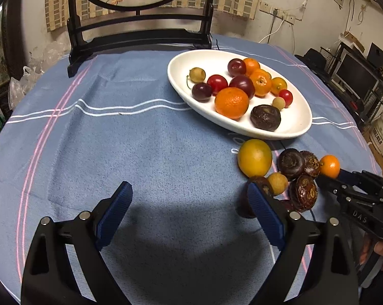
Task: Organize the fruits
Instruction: 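Grasp an orange with the right tool while the left tool grasps a dark purple fruit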
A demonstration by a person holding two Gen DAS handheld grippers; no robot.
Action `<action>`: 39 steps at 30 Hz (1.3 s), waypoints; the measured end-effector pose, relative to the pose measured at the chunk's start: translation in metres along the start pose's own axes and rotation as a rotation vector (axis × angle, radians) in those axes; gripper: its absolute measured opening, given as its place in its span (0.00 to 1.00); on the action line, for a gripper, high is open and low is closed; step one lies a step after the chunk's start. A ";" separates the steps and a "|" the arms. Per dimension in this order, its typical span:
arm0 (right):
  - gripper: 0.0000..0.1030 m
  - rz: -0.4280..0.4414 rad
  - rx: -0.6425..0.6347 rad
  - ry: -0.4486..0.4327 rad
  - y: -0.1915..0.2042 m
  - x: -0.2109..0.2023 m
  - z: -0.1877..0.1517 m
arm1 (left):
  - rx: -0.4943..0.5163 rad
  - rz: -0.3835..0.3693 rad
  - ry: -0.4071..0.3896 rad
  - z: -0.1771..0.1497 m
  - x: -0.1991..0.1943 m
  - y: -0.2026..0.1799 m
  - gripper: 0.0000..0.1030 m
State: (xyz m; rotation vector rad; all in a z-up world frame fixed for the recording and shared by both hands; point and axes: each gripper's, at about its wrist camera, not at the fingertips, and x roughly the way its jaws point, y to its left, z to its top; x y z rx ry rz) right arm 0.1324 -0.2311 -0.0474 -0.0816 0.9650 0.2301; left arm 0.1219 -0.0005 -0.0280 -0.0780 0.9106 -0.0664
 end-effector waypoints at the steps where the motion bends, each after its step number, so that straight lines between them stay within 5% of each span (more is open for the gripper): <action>1: 0.38 0.018 0.012 -0.006 -0.002 -0.001 -0.002 | -0.001 -0.001 0.003 0.000 0.000 0.000 0.87; 15: 0.38 0.093 0.015 -0.023 -0.002 -0.007 -0.003 | 0.076 -0.149 0.115 -0.014 0.006 -0.027 0.87; 19: 0.38 0.097 0.001 -0.030 0.001 -0.009 -0.004 | 0.129 -0.059 0.084 -0.016 0.009 -0.035 0.87; 28: 0.38 0.099 -0.005 -0.038 0.004 -0.012 -0.004 | 0.142 -0.028 0.072 -0.014 0.021 -0.043 0.86; 31: 0.38 0.096 -0.007 -0.039 0.004 -0.013 -0.004 | 0.179 -0.014 0.050 -0.014 0.023 -0.052 0.73; 35: 0.38 0.099 -0.004 -0.037 0.003 -0.013 -0.005 | 0.207 -0.058 0.021 -0.014 0.019 -0.060 0.36; 39: 0.38 0.104 0.004 -0.033 0.001 -0.011 -0.005 | 0.204 -0.091 0.039 -0.015 0.014 -0.058 0.36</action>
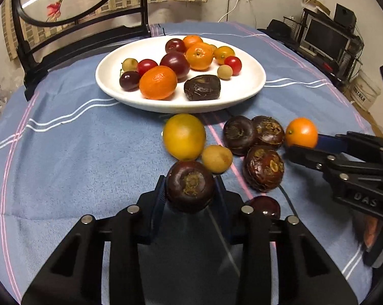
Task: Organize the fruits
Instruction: 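Grasp an orange with the right tool while the left tool grasps a dark purple fruit, then carry the orange and dark purple fruit over the plate and open both tools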
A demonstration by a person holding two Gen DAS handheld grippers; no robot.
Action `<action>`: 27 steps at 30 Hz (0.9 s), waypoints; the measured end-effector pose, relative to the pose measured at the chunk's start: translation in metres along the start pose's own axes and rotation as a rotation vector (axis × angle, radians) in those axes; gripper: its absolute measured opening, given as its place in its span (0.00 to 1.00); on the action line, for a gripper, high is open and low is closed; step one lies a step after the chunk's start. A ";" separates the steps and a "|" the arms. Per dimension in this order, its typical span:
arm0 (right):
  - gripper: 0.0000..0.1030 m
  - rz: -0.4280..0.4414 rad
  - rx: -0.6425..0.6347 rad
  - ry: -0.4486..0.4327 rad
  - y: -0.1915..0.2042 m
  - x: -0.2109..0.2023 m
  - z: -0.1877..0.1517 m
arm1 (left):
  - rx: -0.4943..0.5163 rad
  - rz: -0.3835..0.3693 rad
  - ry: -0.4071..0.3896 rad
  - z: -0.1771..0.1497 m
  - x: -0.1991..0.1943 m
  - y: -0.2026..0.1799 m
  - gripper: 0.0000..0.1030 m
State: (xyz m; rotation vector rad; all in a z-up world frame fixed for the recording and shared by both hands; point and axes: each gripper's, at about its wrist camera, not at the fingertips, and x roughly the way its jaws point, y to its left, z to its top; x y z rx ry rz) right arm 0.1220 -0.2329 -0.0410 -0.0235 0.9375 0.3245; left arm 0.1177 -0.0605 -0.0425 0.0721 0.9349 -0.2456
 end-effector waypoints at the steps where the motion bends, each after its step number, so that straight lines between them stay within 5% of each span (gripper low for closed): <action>1: 0.38 0.004 0.001 -0.007 0.000 -0.001 0.000 | -0.019 -0.007 0.001 0.000 -0.002 0.003 0.36; 8: 0.38 0.058 0.085 -0.077 -0.010 -0.019 0.005 | -0.109 -0.035 -0.029 0.008 -0.030 0.021 0.35; 14: 0.38 0.123 0.085 -0.136 0.010 -0.037 0.025 | -0.088 -0.014 -0.109 0.052 -0.051 0.026 0.35; 27: 0.40 0.107 0.136 -0.101 0.012 0.026 0.089 | -0.165 0.076 -0.073 0.123 0.011 0.058 0.35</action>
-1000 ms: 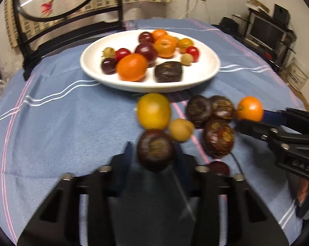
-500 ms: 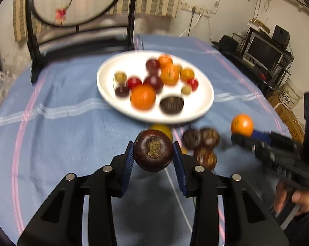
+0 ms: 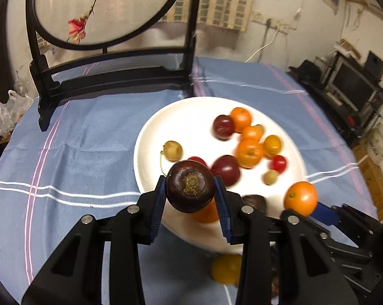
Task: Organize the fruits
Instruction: 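Carry the orange and dark purple fruit over the plate and open both tools, then grasp a dark brown date with the right tool while the left tool grasps a large yellow fruit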
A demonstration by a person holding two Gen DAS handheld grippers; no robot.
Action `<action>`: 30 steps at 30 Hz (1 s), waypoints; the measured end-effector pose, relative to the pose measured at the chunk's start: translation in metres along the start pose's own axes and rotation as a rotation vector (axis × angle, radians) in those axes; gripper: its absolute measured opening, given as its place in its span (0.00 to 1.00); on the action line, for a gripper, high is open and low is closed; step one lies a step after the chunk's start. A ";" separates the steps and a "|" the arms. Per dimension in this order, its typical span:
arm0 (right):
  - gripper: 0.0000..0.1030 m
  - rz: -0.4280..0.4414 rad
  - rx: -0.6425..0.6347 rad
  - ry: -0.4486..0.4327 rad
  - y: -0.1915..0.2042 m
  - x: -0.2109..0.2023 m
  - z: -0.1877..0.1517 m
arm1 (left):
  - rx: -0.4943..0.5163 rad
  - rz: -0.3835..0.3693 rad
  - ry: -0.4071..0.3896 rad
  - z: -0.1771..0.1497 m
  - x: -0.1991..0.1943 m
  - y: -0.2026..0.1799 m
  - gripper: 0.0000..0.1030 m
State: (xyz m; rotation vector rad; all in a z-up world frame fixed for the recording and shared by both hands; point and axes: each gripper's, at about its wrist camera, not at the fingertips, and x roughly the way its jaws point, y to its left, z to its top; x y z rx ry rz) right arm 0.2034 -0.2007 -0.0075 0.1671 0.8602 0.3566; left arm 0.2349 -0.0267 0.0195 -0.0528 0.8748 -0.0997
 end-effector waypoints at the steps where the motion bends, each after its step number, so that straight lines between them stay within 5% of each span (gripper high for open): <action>1: 0.42 0.003 0.019 0.000 -0.004 0.003 0.000 | 0.003 0.002 0.009 0.000 0.006 -0.001 0.35; 3: 0.62 0.017 0.054 -0.005 -0.014 0.006 -0.001 | 0.010 0.017 0.009 -0.002 0.013 -0.002 0.51; 4: 0.62 0.018 0.062 -0.013 -0.018 0.004 -0.001 | 0.007 0.027 -0.007 -0.003 0.011 -0.003 0.68; 5: 0.62 0.026 0.057 -0.014 -0.021 0.001 -0.001 | 0.001 0.028 -0.041 -0.007 0.007 -0.003 0.71; 30: 0.62 -0.051 -0.045 0.048 -0.026 -0.035 -0.057 | 0.019 0.033 0.016 -0.104 -0.036 0.007 0.77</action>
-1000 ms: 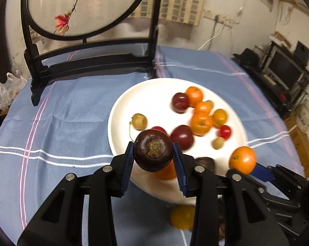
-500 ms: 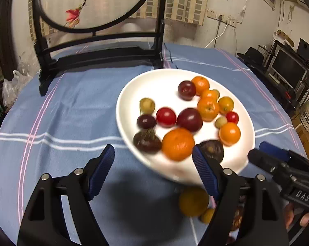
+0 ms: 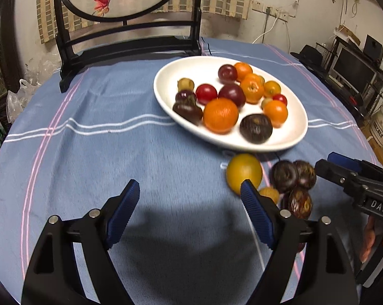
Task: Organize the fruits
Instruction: 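Grasp a dark brown date with the right tool while the left tool grasps a large yellow fruit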
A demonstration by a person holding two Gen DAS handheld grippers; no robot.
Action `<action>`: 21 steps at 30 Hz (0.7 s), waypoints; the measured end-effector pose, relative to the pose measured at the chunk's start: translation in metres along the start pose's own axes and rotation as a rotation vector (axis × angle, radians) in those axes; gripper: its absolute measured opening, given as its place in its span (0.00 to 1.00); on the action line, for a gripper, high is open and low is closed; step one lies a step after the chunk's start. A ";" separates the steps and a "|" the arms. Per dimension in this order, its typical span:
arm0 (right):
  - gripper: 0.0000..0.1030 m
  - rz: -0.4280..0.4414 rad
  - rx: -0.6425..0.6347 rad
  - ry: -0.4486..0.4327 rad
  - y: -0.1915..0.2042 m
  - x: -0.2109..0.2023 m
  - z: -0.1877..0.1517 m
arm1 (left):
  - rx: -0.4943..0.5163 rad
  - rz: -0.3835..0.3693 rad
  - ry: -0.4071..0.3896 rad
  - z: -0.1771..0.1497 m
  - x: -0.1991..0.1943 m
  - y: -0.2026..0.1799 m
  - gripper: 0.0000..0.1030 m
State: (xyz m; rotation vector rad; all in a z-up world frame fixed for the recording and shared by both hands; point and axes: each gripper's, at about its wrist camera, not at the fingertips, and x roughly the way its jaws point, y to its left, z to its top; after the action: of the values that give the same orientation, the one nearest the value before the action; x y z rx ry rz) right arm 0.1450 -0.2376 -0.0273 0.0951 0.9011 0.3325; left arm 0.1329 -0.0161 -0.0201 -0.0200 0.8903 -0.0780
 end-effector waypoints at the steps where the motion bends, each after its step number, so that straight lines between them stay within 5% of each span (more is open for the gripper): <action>1: 0.62 0.002 -0.003 0.008 0.001 0.000 -0.003 | 0.002 0.001 0.001 -0.002 0.001 0.000 0.77; 17: 0.61 0.054 -0.039 0.109 0.031 0.012 -0.023 | -0.014 0.001 0.002 -0.005 0.002 0.008 0.79; 20: 0.57 0.031 -0.083 0.123 0.044 0.017 -0.024 | -0.018 0.000 0.005 -0.005 0.003 0.009 0.79; 21: 0.47 0.023 -0.105 0.124 0.050 0.018 -0.025 | -0.017 -0.002 0.006 -0.005 0.003 0.009 0.79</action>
State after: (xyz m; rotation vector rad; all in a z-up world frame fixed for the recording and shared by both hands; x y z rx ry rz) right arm 0.1239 -0.1863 -0.0453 -0.0124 1.0038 0.4106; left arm 0.1313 -0.0073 -0.0257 -0.0365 0.8966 -0.0719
